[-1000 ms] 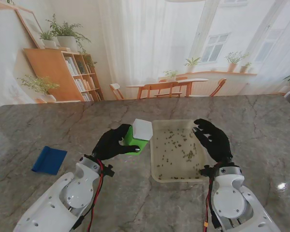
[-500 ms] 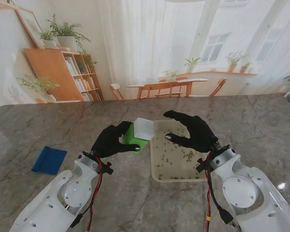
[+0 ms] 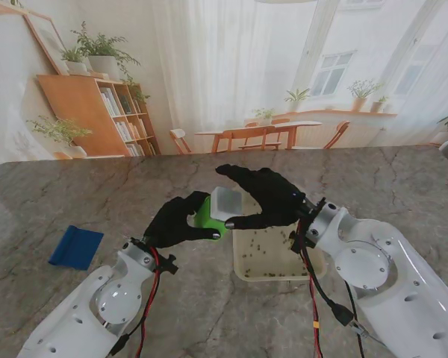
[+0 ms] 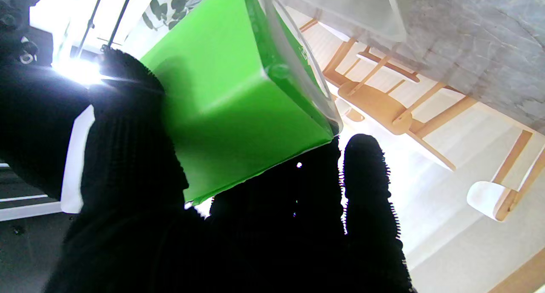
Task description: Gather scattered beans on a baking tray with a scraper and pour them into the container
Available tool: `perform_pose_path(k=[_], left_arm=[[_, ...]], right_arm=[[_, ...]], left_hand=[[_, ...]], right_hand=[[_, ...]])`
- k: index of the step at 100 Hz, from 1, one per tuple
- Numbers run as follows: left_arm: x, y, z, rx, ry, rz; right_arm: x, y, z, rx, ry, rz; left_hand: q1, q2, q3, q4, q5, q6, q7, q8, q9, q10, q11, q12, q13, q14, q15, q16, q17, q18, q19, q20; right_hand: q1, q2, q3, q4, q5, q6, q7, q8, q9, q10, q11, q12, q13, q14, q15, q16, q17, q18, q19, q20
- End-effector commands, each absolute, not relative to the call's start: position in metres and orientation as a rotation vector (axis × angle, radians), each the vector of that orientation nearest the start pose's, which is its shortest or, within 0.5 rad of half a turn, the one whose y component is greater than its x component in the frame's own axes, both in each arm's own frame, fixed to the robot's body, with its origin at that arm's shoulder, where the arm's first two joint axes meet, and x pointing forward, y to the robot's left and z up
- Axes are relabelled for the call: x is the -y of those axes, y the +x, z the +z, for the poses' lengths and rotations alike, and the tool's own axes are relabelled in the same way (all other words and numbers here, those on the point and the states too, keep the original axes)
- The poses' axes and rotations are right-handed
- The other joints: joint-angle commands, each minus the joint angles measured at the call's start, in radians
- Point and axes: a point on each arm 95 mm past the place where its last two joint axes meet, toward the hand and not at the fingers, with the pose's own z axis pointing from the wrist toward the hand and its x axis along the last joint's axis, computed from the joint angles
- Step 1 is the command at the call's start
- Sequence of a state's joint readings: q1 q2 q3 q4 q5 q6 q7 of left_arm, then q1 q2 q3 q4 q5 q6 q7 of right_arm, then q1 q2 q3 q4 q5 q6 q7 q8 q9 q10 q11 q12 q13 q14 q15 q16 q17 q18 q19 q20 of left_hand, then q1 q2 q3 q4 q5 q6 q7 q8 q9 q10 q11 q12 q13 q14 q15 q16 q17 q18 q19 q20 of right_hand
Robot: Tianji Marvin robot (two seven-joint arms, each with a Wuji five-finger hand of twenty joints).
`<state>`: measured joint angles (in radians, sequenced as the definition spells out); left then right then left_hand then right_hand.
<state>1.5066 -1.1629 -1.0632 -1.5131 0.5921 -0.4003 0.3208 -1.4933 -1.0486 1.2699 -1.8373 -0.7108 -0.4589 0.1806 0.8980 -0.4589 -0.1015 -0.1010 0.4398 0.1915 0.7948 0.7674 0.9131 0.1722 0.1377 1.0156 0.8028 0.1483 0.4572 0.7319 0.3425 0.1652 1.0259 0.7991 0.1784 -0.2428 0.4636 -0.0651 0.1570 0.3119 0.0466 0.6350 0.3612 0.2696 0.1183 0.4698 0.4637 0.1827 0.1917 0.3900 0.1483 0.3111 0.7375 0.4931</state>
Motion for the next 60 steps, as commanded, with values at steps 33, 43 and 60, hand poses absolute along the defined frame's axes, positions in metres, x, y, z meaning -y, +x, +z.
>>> perform_pose_path(k=[33, 43, 60], left_arm=[[0.077, 0.383, -0.313, -1.173, -1.242, -2.336], [0.077, 0.383, -0.313, -1.152, -1.254, -2.345], [0.076, 0.381, -0.312, -1.128, -1.259, -2.353]], right_arm=[[-0.055, 0.405, -0.197, -1.842, 0.687, 1.985], [-0.056, 0.406, -0.198, -1.868, 0.657, 1.986], [-0.058, 0.411, -0.198, -1.888, 0.592, 1.982]], left_hand=[[0.340, 0.107, 0.201, 0.068, 0.083, -0.242, 0.170, 0.062, 0.110, -0.195, 0.142, 0.063, 0.005, -0.041, 0.005, 0.007, -0.003, -0.003, -0.009, 0.007], [0.340, 0.106, 0.202, 0.068, 0.083, -0.241, 0.170, 0.063, 0.108, -0.193, 0.141, 0.063, 0.005, -0.041, 0.004, 0.007, -0.002, -0.004, -0.010, 0.008], [0.338, 0.106, 0.202, 0.067, 0.084, -0.241, 0.170, 0.063, 0.108, -0.194, 0.141, 0.064, 0.004, -0.040, 0.003, 0.008, -0.002, -0.004, -0.012, 0.009]], right_hand=[[0.031, -0.053, 0.043, -0.013, 0.042, -0.025, 0.058, 0.074, 0.128, -0.057, 0.058, 0.042, 0.163, -0.061, 0.118, 0.069, 0.162, -0.052, 0.185, 0.064], [0.056, -0.075, 0.054, -0.010, 0.093, -0.050, 0.096, 0.091, 0.185, -0.095, 0.076, 0.055, 0.221, -0.094, 0.147, 0.084, 0.224, -0.079, 0.229, 0.085], [0.212, -0.133, 0.050, 0.006, 0.211, -0.120, 0.195, 0.122, 0.326, -0.161, 0.140, 0.107, 0.316, -0.167, 0.204, 0.097, 0.334, -0.159, 0.266, 0.078]])
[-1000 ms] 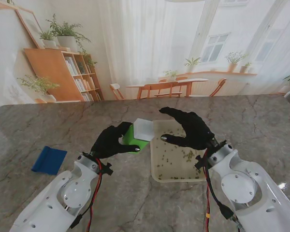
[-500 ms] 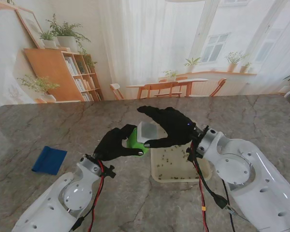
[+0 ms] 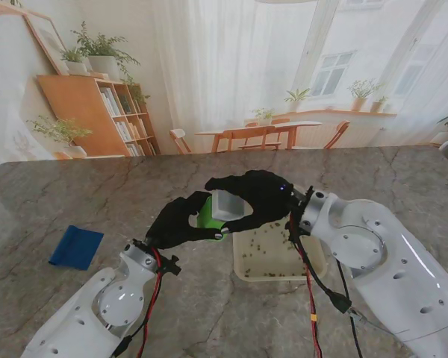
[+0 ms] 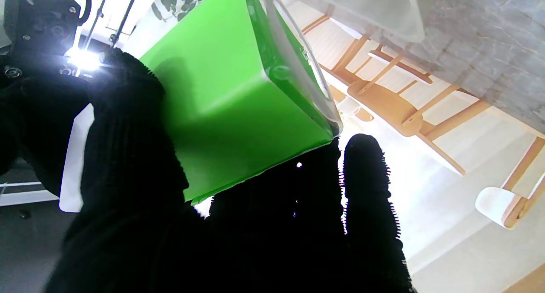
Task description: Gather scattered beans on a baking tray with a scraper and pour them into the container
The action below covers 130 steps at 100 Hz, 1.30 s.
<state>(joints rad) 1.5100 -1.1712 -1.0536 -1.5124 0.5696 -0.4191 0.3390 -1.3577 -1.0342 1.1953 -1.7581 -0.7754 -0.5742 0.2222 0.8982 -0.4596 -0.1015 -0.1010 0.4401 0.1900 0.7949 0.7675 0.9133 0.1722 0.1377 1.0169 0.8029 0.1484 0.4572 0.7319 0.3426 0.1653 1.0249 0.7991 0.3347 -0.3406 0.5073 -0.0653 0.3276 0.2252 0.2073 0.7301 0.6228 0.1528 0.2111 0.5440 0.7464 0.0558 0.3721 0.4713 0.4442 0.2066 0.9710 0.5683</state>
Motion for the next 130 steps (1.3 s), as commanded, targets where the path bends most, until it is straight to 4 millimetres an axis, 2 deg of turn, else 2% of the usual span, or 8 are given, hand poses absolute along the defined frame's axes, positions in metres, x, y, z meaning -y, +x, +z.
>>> perform_pose_path(k=[1, 37, 55, 70, 90, 105, 121, 130], left_arm=[[0.076, 0.381, -0.312, -1.127, -1.258, -2.353], [0.074, 0.379, -0.311, -1.104, -1.269, -2.359], [0.075, 0.378, -0.311, -1.069, -1.308, -2.378], [0.075, 0.378, -0.311, -1.057, -1.315, -2.382], [0.073, 0.378, -0.310, -1.050, -1.320, -2.374], [0.072, 0.378, -0.311, -1.049, -1.328, -2.363], [0.071, 0.379, -0.311, -1.055, -1.330, -2.352], [0.071, 0.379, -0.311, -1.057, -1.332, -2.349]], right_arm=[[-0.058, 0.411, -0.198, -1.888, 0.588, 1.983], [-0.067, 0.423, -0.189, -1.903, 0.334, 2.000], [-0.071, 0.425, -0.185, -1.917, 0.165, 1.976], [-0.071, 0.426, -0.181, -1.935, 0.041, 1.934], [-0.068, 0.424, -0.178, -1.956, -0.024, 1.883], [-0.065, 0.419, -0.175, -1.991, 0.049, 1.885], [-0.063, 0.414, -0.172, -1.941, 0.192, 1.943], [-0.064, 0.412, -0.174, -1.854, 0.322, 1.964]], left_hand=[[0.338, 0.107, 0.203, 0.067, 0.083, -0.240, 0.170, 0.063, 0.108, -0.194, 0.140, 0.062, 0.005, -0.040, 0.004, 0.008, -0.002, -0.004, -0.011, 0.009], [0.337, 0.106, 0.204, 0.066, 0.086, -0.241, 0.169, 0.064, 0.111, -0.195, 0.141, 0.062, 0.008, -0.041, 0.003, 0.008, 0.002, -0.003, -0.018, 0.010], [0.337, 0.104, 0.206, 0.067, 0.088, -0.241, 0.168, 0.065, 0.113, -0.193, 0.141, 0.063, 0.009, -0.040, 0.003, 0.008, 0.002, -0.003, -0.019, 0.012], [0.336, 0.104, 0.207, 0.066, 0.088, -0.240, 0.166, 0.066, 0.114, -0.196, 0.141, 0.063, 0.009, -0.041, 0.003, 0.008, 0.004, -0.003, -0.019, 0.013], [0.334, 0.104, 0.208, 0.066, 0.089, -0.242, 0.165, 0.067, 0.113, -0.195, 0.140, 0.063, 0.010, -0.041, 0.003, 0.009, 0.006, -0.001, -0.021, 0.015], [0.334, 0.103, 0.209, 0.065, 0.089, -0.240, 0.165, 0.068, 0.113, -0.194, 0.140, 0.065, 0.009, -0.041, 0.003, 0.009, 0.007, -0.001, -0.024, 0.017], [0.335, 0.104, 0.210, 0.065, 0.089, -0.239, 0.164, 0.069, 0.112, -0.193, 0.140, 0.065, 0.009, -0.040, 0.003, 0.009, 0.005, 0.000, -0.026, 0.019], [0.335, 0.104, 0.210, 0.065, 0.088, -0.237, 0.164, 0.070, 0.112, -0.192, 0.140, 0.065, 0.008, -0.038, 0.003, 0.010, 0.005, -0.001, -0.027, 0.021]], right_hand=[[0.064, -0.039, 0.007, 0.007, 0.046, -0.037, 0.038, 0.027, 0.072, -0.048, 0.050, 0.035, 0.040, -0.045, 0.027, 0.016, 0.043, -0.059, 0.034, 0.001], [0.218, -0.207, 0.401, -0.029, 0.184, -0.335, 0.294, 0.122, 0.235, -0.262, 0.251, 0.073, 0.190, -0.203, 0.100, -0.028, 0.196, -0.195, 0.021, -0.163], [0.306, -0.305, 0.440, -0.170, 0.155, -0.482, 0.433, 0.043, 0.301, -0.365, 0.220, 0.115, 0.224, -0.251, 0.056, -0.059, 0.181, -0.191, 0.011, -0.248], [0.255, -0.260, 0.477, -0.098, 0.112, -0.562, 0.389, -0.060, 0.243, -0.408, 0.150, 0.000, 0.158, -0.227, -0.033, -0.101, 0.069, -0.100, 0.011, -0.267], [-0.010, -0.201, 0.418, -0.053, 0.000, -0.387, 0.082, -0.140, -0.058, -0.157, -0.010, -0.134, -0.137, -0.033, -0.111, -0.143, -0.214, -0.017, -0.004, -0.301], [-0.184, -0.025, 0.188, -0.043, -0.136, -0.210, -0.095, -0.073, -0.296, 0.024, -0.080, -0.155, -0.401, 0.119, -0.109, -0.159, -0.421, 0.014, -0.039, -0.327], [-0.223, 0.225, -0.052, -0.017, -0.189, -0.116, -0.160, -0.036, -0.364, 0.081, -0.097, -0.146, -0.463, 0.150, -0.120, -0.158, -0.485, 0.040, -0.047, -0.343], [-0.159, 0.314, -0.167, 0.004, -0.144, -0.130, -0.137, -0.034, -0.301, 0.064, -0.101, -0.126, -0.385, 0.138, -0.137, -0.103, -0.413, 0.061, -0.089, -0.190]])
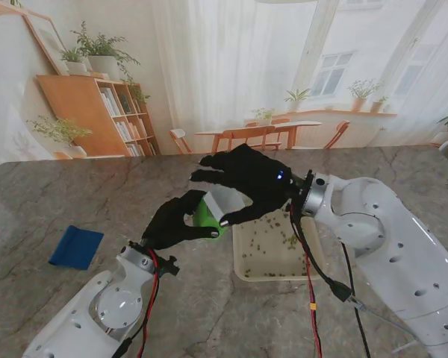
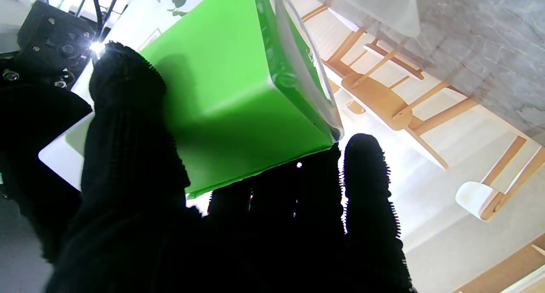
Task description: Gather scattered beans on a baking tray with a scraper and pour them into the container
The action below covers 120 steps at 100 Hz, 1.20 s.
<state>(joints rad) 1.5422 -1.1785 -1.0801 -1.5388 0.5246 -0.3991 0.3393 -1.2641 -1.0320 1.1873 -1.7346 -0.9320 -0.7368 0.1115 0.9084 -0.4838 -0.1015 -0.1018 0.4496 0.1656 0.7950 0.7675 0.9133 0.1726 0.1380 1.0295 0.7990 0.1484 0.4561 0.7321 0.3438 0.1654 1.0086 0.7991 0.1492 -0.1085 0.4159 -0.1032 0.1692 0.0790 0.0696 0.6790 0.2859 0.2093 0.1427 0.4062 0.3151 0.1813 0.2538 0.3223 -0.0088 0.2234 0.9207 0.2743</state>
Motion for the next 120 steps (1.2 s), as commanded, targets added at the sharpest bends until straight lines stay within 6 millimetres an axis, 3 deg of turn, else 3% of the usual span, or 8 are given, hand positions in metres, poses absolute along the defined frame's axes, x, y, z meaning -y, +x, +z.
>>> perform_pose_path(k=[1, 20, 42, 62, 80, 99, 108, 120], left_arm=[[0.071, 0.379, -0.311, -1.057, -1.332, -2.349], [0.070, 0.380, -0.311, -1.069, -1.328, -2.338], [0.070, 0.380, -0.311, -1.064, -1.325, -2.337], [0.069, 0.379, -0.311, -1.055, -1.327, -2.338], [0.068, 0.379, -0.311, -1.050, -1.323, -2.336], [0.068, 0.379, -0.311, -1.050, -1.327, -2.335], [0.068, 0.379, -0.311, -1.050, -1.327, -2.336], [0.069, 0.379, -0.311, -1.051, -1.327, -2.337]], right_arm=[[-0.064, 0.412, -0.174, -1.843, 0.333, 1.962], [-0.071, 0.407, -0.176, -1.746, 0.497, 1.894], [-0.084, 0.402, -0.179, -1.785, 0.622, 1.838], [-0.092, 0.400, -0.183, -1.836, 0.605, 1.817], [-0.094, 0.402, -0.184, -1.854, 0.537, 1.796], [-0.093, 0.405, -0.182, -1.894, 0.449, 1.783], [-0.092, 0.407, -0.181, -1.913, 0.377, 1.777], [-0.091, 0.409, -0.179, -1.926, 0.275, 1.770]], left_hand=[[0.325, 0.128, 0.210, 0.066, 0.079, -0.213, 0.164, 0.070, 0.112, -0.193, 0.140, 0.053, 0.011, -0.039, 0.004, 0.010, 0.003, -0.001, -0.011, 0.021], [0.324, 0.130, 0.209, 0.065, 0.079, -0.213, 0.162, 0.071, 0.112, -0.193, 0.139, 0.052, 0.011, -0.040, 0.005, 0.010, 0.005, -0.002, -0.011, 0.024], [0.324, 0.129, 0.208, 0.065, 0.079, -0.213, 0.162, 0.071, 0.113, -0.192, 0.139, 0.052, 0.011, -0.040, 0.006, 0.011, 0.005, -0.001, -0.012, 0.027], [0.325, 0.130, 0.208, 0.065, 0.079, -0.214, 0.162, 0.071, 0.112, -0.193, 0.140, 0.053, 0.011, -0.039, 0.007, 0.011, 0.005, -0.001, -0.013, 0.029], [0.324, 0.130, 0.207, 0.065, 0.078, -0.213, 0.161, 0.072, 0.112, -0.193, 0.140, 0.053, 0.011, -0.039, 0.007, 0.011, 0.005, -0.001, -0.013, 0.030], [0.326, 0.130, 0.208, 0.066, 0.079, -0.213, 0.161, 0.072, 0.112, -0.192, 0.140, 0.053, 0.010, -0.038, 0.007, 0.011, 0.004, -0.001, -0.014, 0.031], [0.325, 0.131, 0.207, 0.065, 0.078, -0.213, 0.161, 0.072, 0.111, -0.193, 0.140, 0.053, 0.010, -0.039, 0.007, 0.011, 0.004, 0.000, -0.014, 0.032], [0.325, 0.130, 0.207, 0.065, 0.079, -0.212, 0.161, 0.073, 0.111, -0.192, 0.140, 0.053, 0.011, -0.039, 0.008, 0.011, 0.004, 0.000, -0.014, 0.032]], right_hand=[[0.028, 0.090, -0.081, 0.044, 0.022, 0.015, 0.005, 0.017, 0.047, 0.006, -0.029, 0.014, 0.062, 0.011, -0.014, 0.050, 0.056, 0.048, -0.036, 0.118], [0.044, 0.200, -0.146, 0.058, 0.100, -0.007, 0.085, 0.024, 0.201, -0.009, -0.007, 0.060, 0.328, -0.003, 0.151, 0.223, 0.332, 0.079, 0.176, 0.434], [0.027, 0.167, -0.129, 0.063, 0.165, -0.023, 0.120, 0.023, 0.319, -0.015, 0.020, 0.096, 0.440, 0.017, 0.350, 0.345, 0.492, 0.055, 0.392, 0.569], [0.021, -0.040, 0.059, 0.050, 0.205, -0.025, 0.162, 0.047, 0.404, -0.047, 0.059, 0.150, 0.537, -0.031, 0.459, 0.349, 0.660, -0.039, 0.477, 0.499], [0.241, -0.246, 0.121, 0.057, 0.274, -0.055, 0.254, 0.119, 0.489, -0.116, 0.141, 0.216, 0.607, -0.160, 0.447, 0.291, 0.795, -0.193, 0.399, 0.375], [0.464, -0.331, 0.103, 0.071, 0.317, -0.114, 0.328, 0.187, 0.522, -0.182, 0.216, 0.250, 0.599, -0.224, 0.295, 0.187, 0.755, -0.234, 0.204, 0.306], [0.438, -0.413, 0.324, 0.047, 0.307, -0.142, 0.338, 0.203, 0.514, -0.207, 0.235, 0.240, 0.605, -0.249, 0.234, 0.151, 0.741, -0.239, 0.139, 0.290], [0.471, -0.478, 0.466, 0.019, 0.303, -0.198, 0.361, 0.215, 0.513, -0.260, 0.260, 0.235, 0.605, -0.284, 0.181, 0.123, 0.726, -0.247, 0.080, 0.264]])
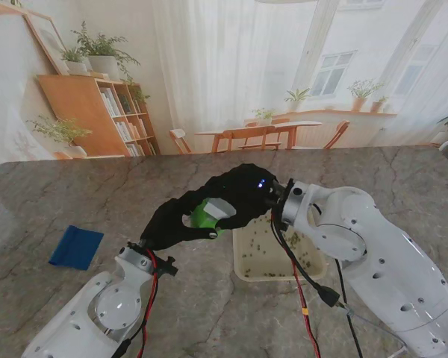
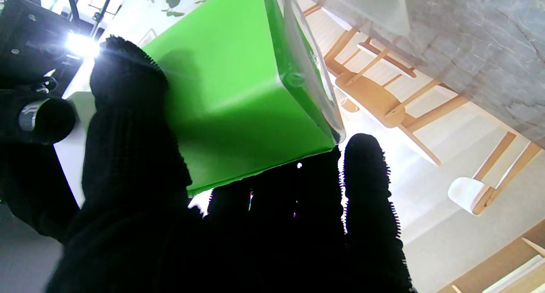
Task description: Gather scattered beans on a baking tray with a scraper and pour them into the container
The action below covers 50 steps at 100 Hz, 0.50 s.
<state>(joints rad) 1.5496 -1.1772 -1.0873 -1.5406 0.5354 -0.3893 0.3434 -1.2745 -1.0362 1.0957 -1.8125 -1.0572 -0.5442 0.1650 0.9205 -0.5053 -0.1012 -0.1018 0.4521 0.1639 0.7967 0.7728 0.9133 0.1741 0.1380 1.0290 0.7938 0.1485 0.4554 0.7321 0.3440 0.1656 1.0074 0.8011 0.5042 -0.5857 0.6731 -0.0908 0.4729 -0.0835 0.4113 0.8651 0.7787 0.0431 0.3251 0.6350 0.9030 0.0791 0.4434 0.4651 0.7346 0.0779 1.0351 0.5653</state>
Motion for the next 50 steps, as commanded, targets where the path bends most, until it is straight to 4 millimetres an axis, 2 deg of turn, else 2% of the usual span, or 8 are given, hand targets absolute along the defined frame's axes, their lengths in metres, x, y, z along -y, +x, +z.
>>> perform_pose_path(k=[1, 11, 18, 30, 40, 46, 50], left_arm=[[0.0686, 0.3786, -0.3113, -1.051, -1.327, -2.337], [0.0689, 0.3787, -0.3115, -1.051, -1.328, -2.338], [0.0690, 0.3786, -0.3116, -1.051, -1.329, -2.338], [0.0689, 0.3785, -0.3115, -1.051, -1.329, -2.338], [0.0689, 0.3784, -0.3116, -1.050, -1.330, -2.337], [0.0688, 0.3784, -0.3116, -1.051, -1.330, -2.336], [0.0687, 0.3785, -0.3117, -1.051, -1.331, -2.336]], right_arm=[[-0.0905, 0.4097, -0.1791, -1.927, 0.263, 1.771], [-0.0892, 0.4129, -0.1775, -1.934, 0.168, 1.761], [-0.0881, 0.4151, -0.1769, -1.937, 0.121, 1.751], [-0.0859, 0.4190, -0.1765, -1.937, 0.061, 1.758], [-0.0844, 0.4195, -0.1760, -1.934, 0.004, 1.751], [-0.0839, 0.4188, -0.1762, -1.934, -0.011, 1.748], [-0.0834, 0.4181, -0.1760, -1.935, -0.020, 1.749]], left_hand=[[0.314, 0.151, 0.207, 0.065, 0.076, -0.210, 0.159, 0.067, 0.111, -0.194, 0.140, 0.054, 0.016, -0.039, 0.008, 0.011, 0.003, 0.000, -0.013, 0.030], [0.313, 0.152, 0.206, 0.065, 0.077, -0.211, 0.159, 0.067, 0.112, -0.194, 0.140, 0.054, 0.016, -0.040, 0.008, 0.011, 0.004, -0.001, -0.013, 0.031], [0.314, 0.153, 0.206, 0.065, 0.077, -0.212, 0.159, 0.067, 0.112, -0.194, 0.140, 0.054, 0.015, -0.039, 0.008, 0.011, 0.004, 0.000, -0.013, 0.031], [0.314, 0.153, 0.205, 0.065, 0.075, -0.210, 0.158, 0.067, 0.112, -0.193, 0.140, 0.054, 0.014, -0.038, 0.008, 0.011, 0.003, 0.000, -0.014, 0.031], [0.314, 0.152, 0.204, 0.065, 0.076, -0.210, 0.158, 0.068, 0.111, -0.192, 0.140, 0.054, 0.015, -0.039, 0.008, 0.011, 0.004, -0.001, -0.014, 0.031], [0.315, 0.152, 0.205, 0.065, 0.076, -0.211, 0.158, 0.068, 0.111, -0.193, 0.140, 0.054, 0.015, -0.040, 0.008, 0.011, 0.004, 0.000, -0.014, 0.031], [0.315, 0.153, 0.205, 0.065, 0.076, -0.210, 0.158, 0.068, 0.112, -0.194, 0.141, 0.054, 0.015, -0.039, 0.008, 0.011, 0.003, 0.000, -0.014, 0.031]], right_hand=[[0.119, -0.004, 0.216, 0.004, -0.002, -0.040, 0.021, 0.029, 0.020, -0.099, 0.080, 0.005, 0.018, -0.184, -0.014, -0.023, -0.018, -0.099, -0.040, -0.031], [0.147, -0.020, 0.264, -0.010, -0.017, -0.089, 0.033, 0.024, 0.013, -0.144, 0.090, -0.011, 0.004, -0.210, -0.062, -0.052, -0.063, -0.069, -0.102, -0.069], [0.161, -0.021, 0.280, -0.017, -0.038, -0.107, 0.032, 0.013, -0.002, -0.161, 0.083, -0.031, -0.002, -0.221, -0.087, -0.068, -0.087, -0.066, -0.124, -0.091], [0.168, -0.014, 0.297, -0.024, -0.082, -0.123, -0.018, -0.047, -0.040, -0.179, 0.033, -0.099, -0.052, -0.205, -0.150, -0.107, -0.182, -0.034, -0.163, -0.150], [0.130, 0.008, 0.289, -0.027, -0.111, -0.113, -0.110, -0.101, -0.083, -0.174, -0.023, -0.150, -0.111, -0.182, -0.197, -0.143, -0.291, 0.011, -0.148, -0.199], [0.090, 0.020, 0.273, -0.026, -0.117, -0.104, -0.170, -0.112, -0.121, -0.148, -0.074, -0.186, -0.167, -0.153, -0.221, -0.163, -0.371, 0.039, -0.124, -0.238], [0.026, 0.028, 0.257, -0.027, -0.131, -0.085, -0.206, -0.116, -0.154, -0.119, -0.102, -0.204, -0.211, -0.125, -0.234, -0.174, -0.423, 0.056, -0.113, -0.261]])
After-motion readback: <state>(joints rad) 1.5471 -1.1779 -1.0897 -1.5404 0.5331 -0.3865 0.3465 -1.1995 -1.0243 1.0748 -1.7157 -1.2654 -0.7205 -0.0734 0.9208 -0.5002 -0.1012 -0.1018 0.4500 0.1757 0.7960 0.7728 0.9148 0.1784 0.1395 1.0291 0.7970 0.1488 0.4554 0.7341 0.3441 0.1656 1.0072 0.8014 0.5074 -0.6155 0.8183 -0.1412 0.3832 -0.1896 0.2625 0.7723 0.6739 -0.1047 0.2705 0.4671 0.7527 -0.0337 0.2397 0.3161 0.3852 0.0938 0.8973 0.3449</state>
